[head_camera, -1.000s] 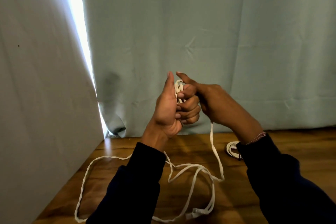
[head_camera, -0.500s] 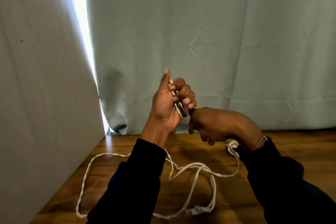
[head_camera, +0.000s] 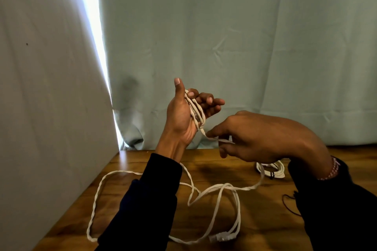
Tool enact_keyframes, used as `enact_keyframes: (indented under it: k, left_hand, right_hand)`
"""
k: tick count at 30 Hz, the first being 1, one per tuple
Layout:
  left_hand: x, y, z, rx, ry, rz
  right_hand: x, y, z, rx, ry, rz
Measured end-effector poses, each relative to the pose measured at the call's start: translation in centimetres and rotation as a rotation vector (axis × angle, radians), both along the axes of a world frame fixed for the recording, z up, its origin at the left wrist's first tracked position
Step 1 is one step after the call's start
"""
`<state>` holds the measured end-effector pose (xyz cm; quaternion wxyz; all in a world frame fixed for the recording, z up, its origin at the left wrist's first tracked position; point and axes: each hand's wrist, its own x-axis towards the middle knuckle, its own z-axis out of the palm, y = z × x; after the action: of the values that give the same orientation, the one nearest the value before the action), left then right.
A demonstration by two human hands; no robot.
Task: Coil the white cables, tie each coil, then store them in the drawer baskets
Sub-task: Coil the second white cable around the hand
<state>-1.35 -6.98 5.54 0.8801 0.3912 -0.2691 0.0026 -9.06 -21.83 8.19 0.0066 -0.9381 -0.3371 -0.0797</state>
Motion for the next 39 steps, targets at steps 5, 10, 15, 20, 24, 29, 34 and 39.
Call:
enact_keyframes:
  k: [5,10,15,20,24,29,34,39]
  left_hand:
    - [0.1,0.0,-0.5,0.159,0.015,0.136]
    - [-0.7,-0.3,-0.1,0.304,-0.081,0.066]
    - [-1.1,-0.4,-0.1,0.558,-0.163,0.048]
    - [-1.2,-1.1,-0.3,0.518,-0.1,-0.199]
    - [-1.7,-1.2,0.0,0.54,-0.114,-0.182]
    - [-2.1,-1.2,0.3,0.508,-0.143,-0.216]
    - [-2.7,-2.1,0.2,0.407,-0.091,-0.35]
    - [-1.6,-1.6,0.1,0.229,-0.06,-0.445]
  right_hand:
    - [-1.1,-0.8,0.5,0.313,-0.045,0.185]
    - [-0.6,-1.5,1.0,0.521,-0.271,0.259]
    - [1.1,-0.8,0.7,0.563,-0.574,0.239]
    - [2.2,-2.6,1.2,0.655,-0.881,0.2]
    - [3.5,-2.8,0.7,0.643,-0.919,0.239]
    - [5.1,-4.0,0.4,0.576,-0.995,0.251]
    - [7.4,-3.1,-1.1,0.638,-0.801,0.169]
    - [7.6,-1.7,-2.1,0.576,-0.226,0.021]
